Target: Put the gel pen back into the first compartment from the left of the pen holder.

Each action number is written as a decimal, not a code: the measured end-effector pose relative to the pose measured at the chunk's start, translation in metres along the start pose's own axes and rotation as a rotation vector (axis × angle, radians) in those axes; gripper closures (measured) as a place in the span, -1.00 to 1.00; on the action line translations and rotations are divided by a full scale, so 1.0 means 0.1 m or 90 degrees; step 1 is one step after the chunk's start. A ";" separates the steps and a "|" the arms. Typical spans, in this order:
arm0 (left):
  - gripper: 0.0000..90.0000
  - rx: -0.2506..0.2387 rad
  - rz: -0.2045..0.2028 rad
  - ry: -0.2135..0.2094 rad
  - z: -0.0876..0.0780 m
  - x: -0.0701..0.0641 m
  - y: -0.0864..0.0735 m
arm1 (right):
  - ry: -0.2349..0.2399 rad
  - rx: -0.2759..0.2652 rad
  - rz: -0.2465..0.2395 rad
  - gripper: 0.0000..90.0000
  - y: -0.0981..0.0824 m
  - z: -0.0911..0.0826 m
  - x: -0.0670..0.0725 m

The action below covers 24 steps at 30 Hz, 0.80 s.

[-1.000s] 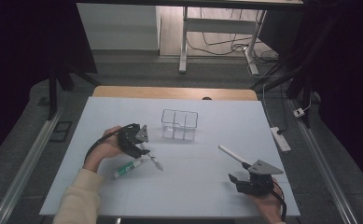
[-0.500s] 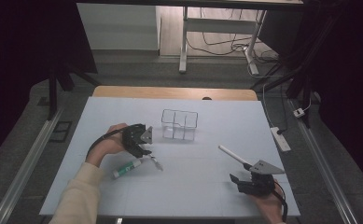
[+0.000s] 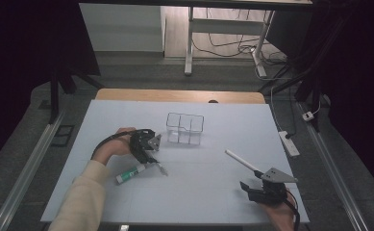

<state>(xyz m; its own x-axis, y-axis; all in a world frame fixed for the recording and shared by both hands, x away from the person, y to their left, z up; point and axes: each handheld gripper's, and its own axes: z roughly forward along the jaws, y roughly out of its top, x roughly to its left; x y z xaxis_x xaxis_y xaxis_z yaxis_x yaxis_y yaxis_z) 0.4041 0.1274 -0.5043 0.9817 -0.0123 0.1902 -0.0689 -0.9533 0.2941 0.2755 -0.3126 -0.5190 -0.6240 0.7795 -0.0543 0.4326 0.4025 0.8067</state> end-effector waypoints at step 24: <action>0.60 -0.008 0.081 -0.083 0.03 0.08 -0.05 | 0.005 0.004 0.000 -0.40 0.01 0.02 0.02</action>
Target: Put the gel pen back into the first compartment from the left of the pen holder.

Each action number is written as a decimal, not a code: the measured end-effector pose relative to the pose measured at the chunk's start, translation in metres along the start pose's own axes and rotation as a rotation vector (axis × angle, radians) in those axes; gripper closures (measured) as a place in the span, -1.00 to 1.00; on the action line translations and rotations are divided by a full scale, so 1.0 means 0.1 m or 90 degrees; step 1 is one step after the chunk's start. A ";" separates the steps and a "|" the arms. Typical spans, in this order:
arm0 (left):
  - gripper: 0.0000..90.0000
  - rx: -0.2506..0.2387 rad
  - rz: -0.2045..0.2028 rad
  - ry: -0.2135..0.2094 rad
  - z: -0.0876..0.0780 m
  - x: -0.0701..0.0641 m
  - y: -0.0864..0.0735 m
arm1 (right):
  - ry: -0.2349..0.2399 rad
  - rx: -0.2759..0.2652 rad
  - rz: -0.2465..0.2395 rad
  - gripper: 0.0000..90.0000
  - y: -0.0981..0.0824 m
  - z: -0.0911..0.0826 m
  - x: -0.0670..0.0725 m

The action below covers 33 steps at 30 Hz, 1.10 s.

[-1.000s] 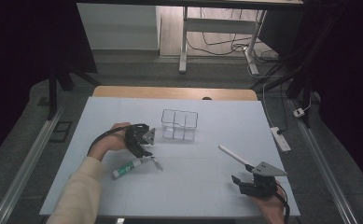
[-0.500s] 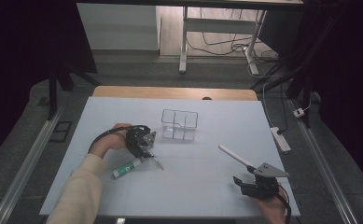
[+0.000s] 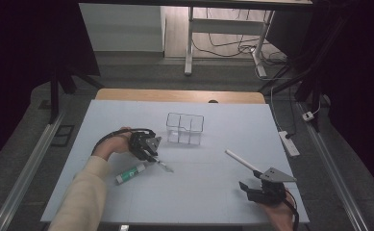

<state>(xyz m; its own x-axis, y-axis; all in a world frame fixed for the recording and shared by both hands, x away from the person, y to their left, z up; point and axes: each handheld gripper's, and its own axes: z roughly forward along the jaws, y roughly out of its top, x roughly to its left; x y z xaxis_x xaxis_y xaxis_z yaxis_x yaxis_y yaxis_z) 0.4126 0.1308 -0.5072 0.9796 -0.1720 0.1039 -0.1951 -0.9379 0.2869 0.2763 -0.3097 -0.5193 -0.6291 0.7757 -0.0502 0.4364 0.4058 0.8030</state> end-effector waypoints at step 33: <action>0.77 -0.092 -0.110 0.107 -0.38 -0.34 -0.12 | 0.005 -0.015 0.004 -0.39 0.05 -0.01 -0.02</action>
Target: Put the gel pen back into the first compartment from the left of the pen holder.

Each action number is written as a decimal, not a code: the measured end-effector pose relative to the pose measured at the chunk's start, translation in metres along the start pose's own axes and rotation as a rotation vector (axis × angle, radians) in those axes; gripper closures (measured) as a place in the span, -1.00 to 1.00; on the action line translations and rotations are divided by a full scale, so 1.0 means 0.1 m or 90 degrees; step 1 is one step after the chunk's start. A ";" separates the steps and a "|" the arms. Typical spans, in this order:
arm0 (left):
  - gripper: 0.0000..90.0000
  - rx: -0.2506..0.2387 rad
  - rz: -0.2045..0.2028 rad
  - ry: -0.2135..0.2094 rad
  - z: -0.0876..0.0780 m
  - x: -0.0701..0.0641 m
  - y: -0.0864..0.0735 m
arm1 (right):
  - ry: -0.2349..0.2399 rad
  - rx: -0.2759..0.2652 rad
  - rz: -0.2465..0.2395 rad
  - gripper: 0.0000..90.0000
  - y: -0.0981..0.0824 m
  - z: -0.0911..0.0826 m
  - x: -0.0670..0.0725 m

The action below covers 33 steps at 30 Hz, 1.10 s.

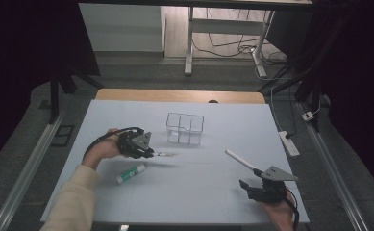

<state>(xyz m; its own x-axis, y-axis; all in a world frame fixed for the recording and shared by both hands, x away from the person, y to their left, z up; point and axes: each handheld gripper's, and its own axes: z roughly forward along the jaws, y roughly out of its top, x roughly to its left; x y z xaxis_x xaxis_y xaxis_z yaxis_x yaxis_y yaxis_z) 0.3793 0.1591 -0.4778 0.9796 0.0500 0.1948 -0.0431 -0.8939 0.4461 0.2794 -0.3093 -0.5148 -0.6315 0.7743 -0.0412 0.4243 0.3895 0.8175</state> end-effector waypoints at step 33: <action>0.77 -0.017 -0.166 0.125 -0.16 -0.45 0.51 | -0.002 -0.046 -0.015 -0.38 0.18 -0.01 -0.03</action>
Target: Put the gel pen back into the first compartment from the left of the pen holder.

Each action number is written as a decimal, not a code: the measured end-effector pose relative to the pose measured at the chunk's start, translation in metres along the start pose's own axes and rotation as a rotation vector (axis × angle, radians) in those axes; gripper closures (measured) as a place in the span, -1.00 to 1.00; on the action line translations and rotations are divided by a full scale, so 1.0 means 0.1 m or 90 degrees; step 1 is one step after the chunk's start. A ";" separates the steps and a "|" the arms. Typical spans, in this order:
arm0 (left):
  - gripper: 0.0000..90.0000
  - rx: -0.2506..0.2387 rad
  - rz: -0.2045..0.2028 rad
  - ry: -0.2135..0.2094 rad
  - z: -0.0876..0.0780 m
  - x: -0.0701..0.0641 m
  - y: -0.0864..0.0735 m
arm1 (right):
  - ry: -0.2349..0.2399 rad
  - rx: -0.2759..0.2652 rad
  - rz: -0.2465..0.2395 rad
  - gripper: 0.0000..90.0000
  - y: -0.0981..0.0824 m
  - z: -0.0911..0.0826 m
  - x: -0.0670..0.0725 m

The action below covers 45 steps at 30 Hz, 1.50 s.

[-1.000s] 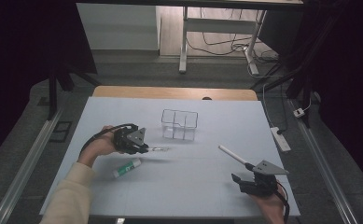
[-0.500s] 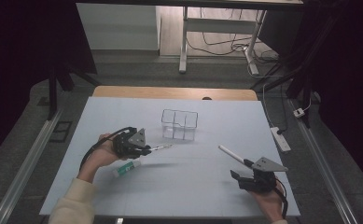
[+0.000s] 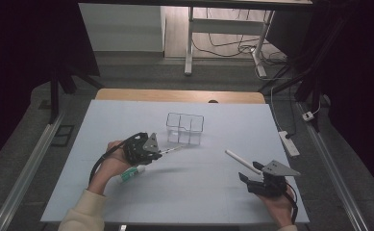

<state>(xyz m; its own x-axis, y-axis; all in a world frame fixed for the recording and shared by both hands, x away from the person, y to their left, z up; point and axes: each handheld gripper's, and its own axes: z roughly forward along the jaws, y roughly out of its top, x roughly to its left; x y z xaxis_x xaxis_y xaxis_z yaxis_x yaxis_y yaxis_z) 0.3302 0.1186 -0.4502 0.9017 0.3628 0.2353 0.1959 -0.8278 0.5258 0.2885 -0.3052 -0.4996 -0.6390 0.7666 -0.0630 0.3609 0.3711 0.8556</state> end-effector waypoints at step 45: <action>0.77 0.007 0.005 0.014 0.29 -0.41 0.55 | 0.063 -0.034 -0.035 -0.36 0.26 0.07 0.42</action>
<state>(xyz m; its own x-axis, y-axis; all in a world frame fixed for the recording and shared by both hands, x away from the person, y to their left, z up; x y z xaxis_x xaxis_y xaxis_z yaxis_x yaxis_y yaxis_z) 0.3152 0.0461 -0.4545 0.8946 0.3653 0.2573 0.1932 -0.8355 0.5144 0.2762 -0.2597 -0.4839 -0.7212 0.6899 -0.0619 0.2885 0.3804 0.8787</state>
